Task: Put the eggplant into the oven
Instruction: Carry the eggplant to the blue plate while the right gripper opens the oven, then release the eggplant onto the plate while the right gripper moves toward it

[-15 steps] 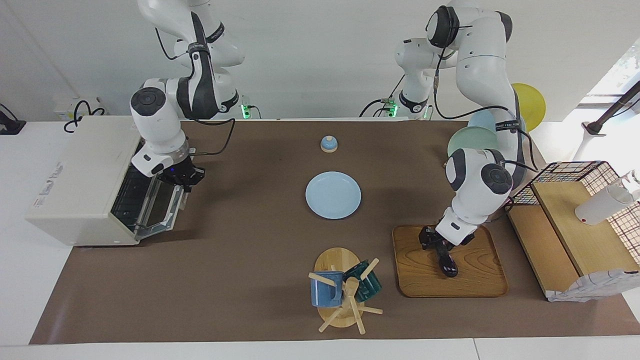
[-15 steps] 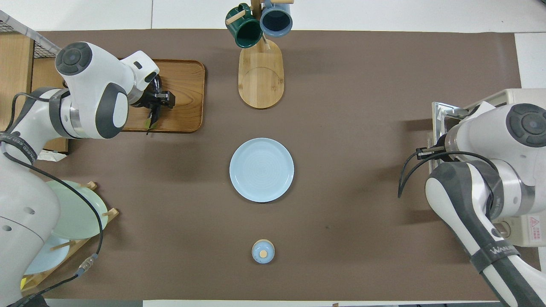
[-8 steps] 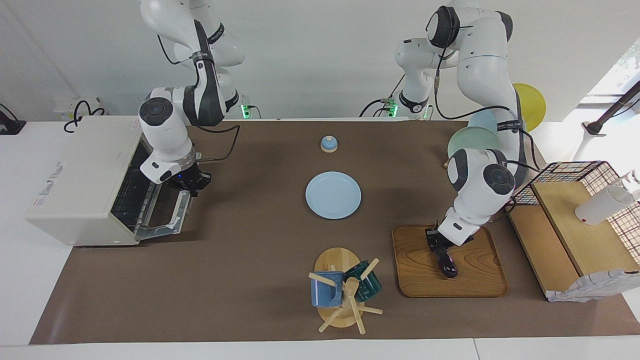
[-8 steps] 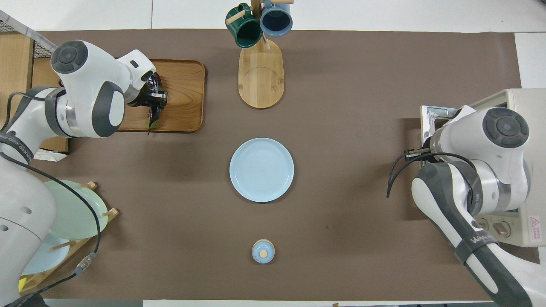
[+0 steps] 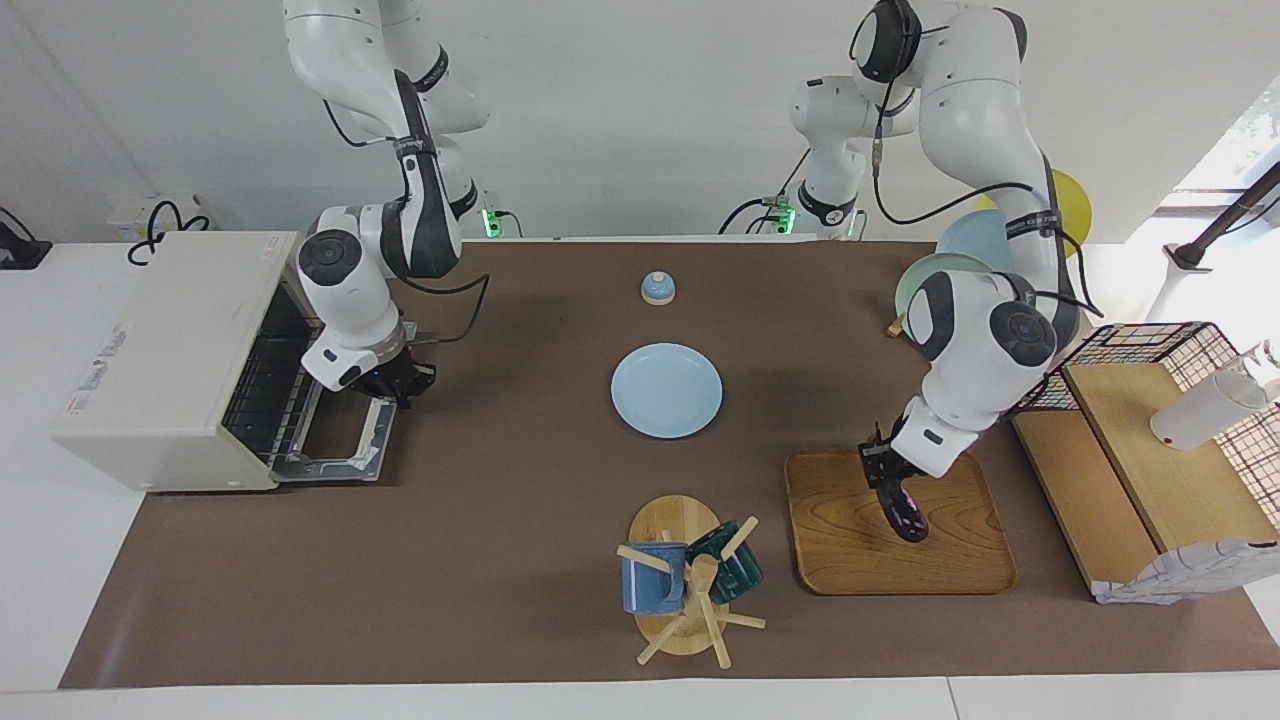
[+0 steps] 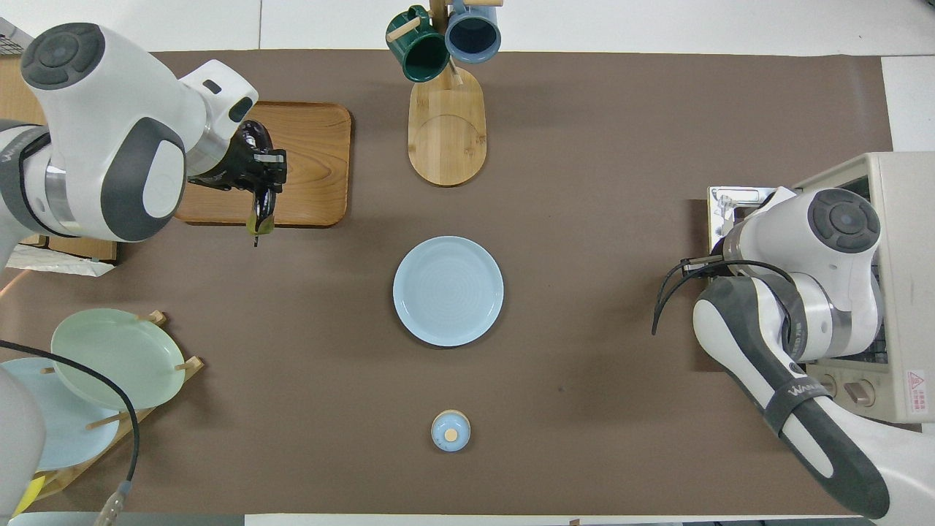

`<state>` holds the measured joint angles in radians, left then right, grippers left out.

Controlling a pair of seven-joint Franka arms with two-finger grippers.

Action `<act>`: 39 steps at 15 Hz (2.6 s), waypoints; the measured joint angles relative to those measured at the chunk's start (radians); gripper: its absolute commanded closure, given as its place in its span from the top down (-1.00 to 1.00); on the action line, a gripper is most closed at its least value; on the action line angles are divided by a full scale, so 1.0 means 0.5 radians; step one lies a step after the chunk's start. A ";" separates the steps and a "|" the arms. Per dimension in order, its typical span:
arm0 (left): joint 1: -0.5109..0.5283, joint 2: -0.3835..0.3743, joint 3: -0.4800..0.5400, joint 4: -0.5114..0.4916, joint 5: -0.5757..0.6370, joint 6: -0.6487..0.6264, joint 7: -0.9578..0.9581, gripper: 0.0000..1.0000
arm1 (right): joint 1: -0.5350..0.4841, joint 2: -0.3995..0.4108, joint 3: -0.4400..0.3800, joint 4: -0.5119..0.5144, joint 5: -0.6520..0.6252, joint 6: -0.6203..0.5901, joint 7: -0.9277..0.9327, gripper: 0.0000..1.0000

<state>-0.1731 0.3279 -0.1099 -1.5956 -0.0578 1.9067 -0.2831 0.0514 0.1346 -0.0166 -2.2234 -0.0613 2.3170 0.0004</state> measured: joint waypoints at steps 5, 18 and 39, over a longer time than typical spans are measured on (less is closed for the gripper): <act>-0.437 -0.153 -0.010 -0.159 -0.001 0.005 -0.526 -1.00 | 0.098 -0.002 -0.034 -0.004 0.023 0.004 0.012 -1.00; -0.902 -0.033 -0.004 -0.747 -0.023 0.820 -0.706 -1.00 | 0.156 -0.017 -0.033 0.078 0.045 -0.090 0.025 1.00; 0.038 -0.378 0.064 -0.304 -0.023 -0.040 0.023 1.00 | 1.139 0.303 0.088 1.000 0.150 -0.435 0.873 1.00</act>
<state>-0.1544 0.1389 -0.0778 -1.7477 -0.0692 1.8865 -0.2715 0.6208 0.2861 0.0275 -1.7236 0.0137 2.0997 0.4371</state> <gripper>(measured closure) 0.000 0.000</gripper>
